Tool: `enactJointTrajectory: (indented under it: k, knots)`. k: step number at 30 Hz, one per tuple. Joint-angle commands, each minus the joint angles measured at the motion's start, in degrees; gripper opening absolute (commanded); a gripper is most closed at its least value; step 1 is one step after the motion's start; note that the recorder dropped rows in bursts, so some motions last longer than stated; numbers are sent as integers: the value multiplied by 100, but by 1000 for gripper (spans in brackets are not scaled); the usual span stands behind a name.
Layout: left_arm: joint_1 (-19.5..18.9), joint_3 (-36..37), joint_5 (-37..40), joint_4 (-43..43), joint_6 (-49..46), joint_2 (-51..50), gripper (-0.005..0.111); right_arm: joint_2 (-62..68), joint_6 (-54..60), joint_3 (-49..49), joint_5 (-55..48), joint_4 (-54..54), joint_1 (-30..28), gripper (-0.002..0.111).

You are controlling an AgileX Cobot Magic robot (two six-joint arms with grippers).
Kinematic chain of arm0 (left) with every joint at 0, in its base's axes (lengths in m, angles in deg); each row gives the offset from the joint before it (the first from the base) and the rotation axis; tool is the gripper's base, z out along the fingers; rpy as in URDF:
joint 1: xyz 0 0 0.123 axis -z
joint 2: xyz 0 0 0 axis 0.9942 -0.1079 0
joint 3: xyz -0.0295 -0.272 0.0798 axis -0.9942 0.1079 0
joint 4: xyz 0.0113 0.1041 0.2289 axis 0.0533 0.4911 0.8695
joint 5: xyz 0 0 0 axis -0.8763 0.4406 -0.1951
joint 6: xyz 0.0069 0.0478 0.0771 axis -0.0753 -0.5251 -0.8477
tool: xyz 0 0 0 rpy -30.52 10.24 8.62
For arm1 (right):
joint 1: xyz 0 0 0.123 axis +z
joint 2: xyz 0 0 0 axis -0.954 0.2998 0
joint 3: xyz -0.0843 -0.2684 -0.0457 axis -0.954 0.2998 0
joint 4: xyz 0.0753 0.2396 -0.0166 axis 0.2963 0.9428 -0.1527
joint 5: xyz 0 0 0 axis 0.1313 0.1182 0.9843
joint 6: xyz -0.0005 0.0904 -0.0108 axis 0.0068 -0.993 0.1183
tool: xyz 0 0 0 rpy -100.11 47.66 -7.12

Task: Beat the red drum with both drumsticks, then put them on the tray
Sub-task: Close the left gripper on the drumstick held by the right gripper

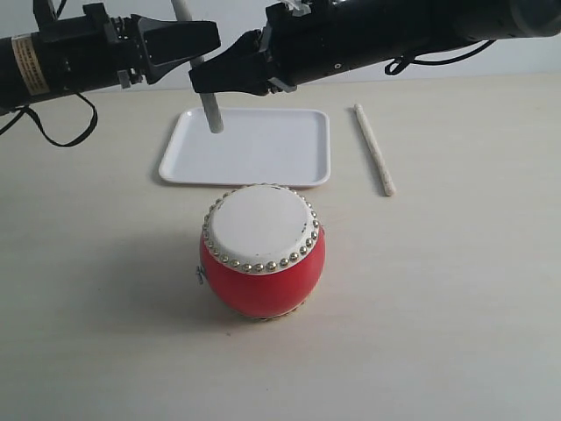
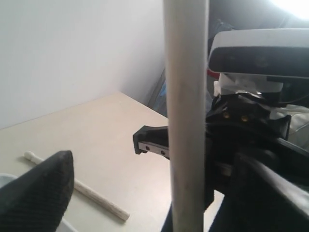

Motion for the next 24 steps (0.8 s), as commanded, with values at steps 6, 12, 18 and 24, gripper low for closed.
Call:
enactJointTrajectory:
  k: [6,12,18,24]
  knots:
    - [146,-52,-42,-16,32,31,62,-11,69,-3,-35,84,-7,0]
    - [146,-52,-42,-55,32,31,25,-11,69,-3,-35,84,-7,0]
    - [146,-52,-42,-80,-13,31,0,-11,69,-3,30,97,-7,0]
    - [146,-52,-42,-80,-13,31,0,-11,56,-3,45,142,-7,2]
